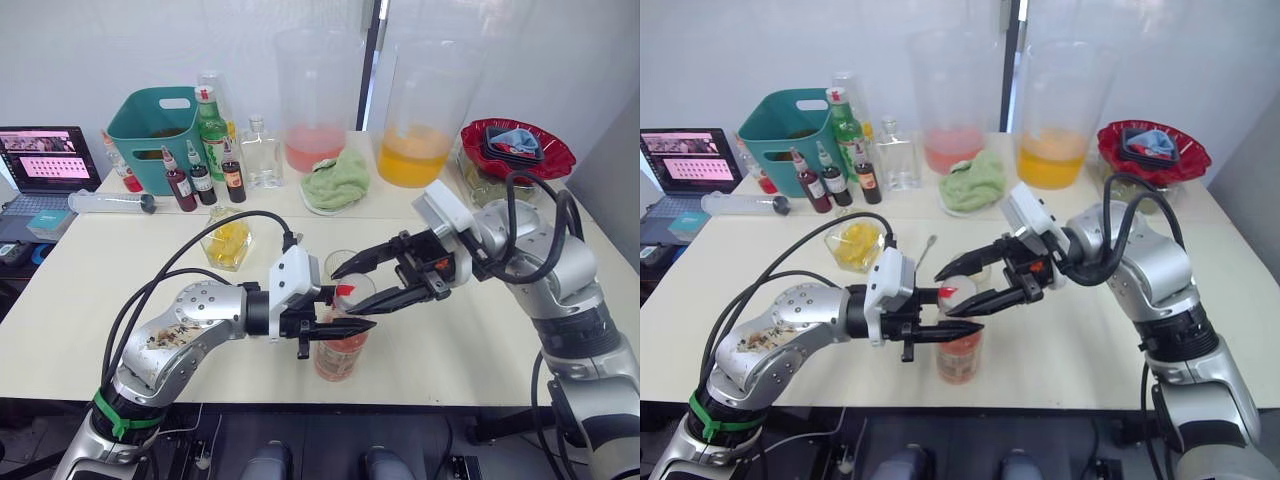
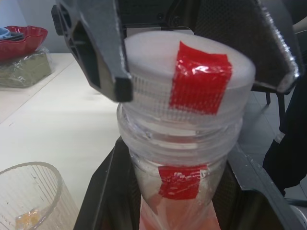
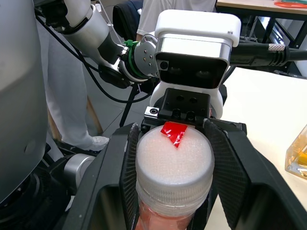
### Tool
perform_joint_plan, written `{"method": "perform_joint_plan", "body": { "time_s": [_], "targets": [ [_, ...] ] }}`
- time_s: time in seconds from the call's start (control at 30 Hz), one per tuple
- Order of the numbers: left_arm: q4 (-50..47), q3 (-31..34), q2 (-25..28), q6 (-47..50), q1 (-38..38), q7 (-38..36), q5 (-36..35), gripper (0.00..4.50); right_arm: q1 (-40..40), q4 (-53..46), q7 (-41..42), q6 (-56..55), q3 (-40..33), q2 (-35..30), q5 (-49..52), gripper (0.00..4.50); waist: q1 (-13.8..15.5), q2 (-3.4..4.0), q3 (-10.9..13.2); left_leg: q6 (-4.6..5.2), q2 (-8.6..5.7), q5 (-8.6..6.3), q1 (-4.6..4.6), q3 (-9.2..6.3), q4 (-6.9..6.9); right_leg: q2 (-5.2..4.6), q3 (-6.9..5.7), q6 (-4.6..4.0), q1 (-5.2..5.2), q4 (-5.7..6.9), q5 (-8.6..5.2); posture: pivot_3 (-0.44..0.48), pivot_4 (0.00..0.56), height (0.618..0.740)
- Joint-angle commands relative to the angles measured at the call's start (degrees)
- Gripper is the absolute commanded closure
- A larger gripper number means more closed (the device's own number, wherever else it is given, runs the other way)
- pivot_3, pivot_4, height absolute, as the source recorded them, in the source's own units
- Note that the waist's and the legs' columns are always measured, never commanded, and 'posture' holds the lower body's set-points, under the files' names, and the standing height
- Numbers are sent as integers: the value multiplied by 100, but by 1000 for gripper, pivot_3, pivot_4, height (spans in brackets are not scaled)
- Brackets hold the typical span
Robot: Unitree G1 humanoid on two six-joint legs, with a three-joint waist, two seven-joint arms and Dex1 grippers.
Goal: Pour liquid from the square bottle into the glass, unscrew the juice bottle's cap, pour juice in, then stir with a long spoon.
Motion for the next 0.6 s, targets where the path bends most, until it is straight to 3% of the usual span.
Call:
{"method": "perform_joint_plan", "body": {
  "time_s": [0.03, 0.13, 0.27, 0.6],
  "targets": [
    [54, -71, 75, 133, 130, -88, -29, 3072, 100, -70, 91, 112, -86, -154, -108, 2837, -1, 0, 0, 0, 0, 0, 1, 0, 0, 0, 0, 0, 0, 0, 0, 0, 150, 740],
    [50, -80, 69, 135, 123, -82, -26, 3072, 106, -88, 93, 221, -110, -167, -66, 1401, 13, 0, 0, 0, 0, 0, 0, 0, 0, 0, -1, 0, 0, 0, 0, 0, 150, 740],
    [24, -78, 65, 141, 141, -65, -25, 3072, 110, -108, 70, 81, -222, -97, -136, 95, -10, 0, 0, 0, 1, 0, -1, 1, 0, 1, 2, 0, -4, 1, 0, 0, 150, 740],
    [33, -37, 56, 158, 183, -36, -53, 3072, 273, -584, -359, 608, -666, -214, 221, 16, -8, 0, 0, 0, 2, 0, -2, 0, 0, 1, 2, 0, -4, 1, 0, 0, 150, 740]
  ]
}}
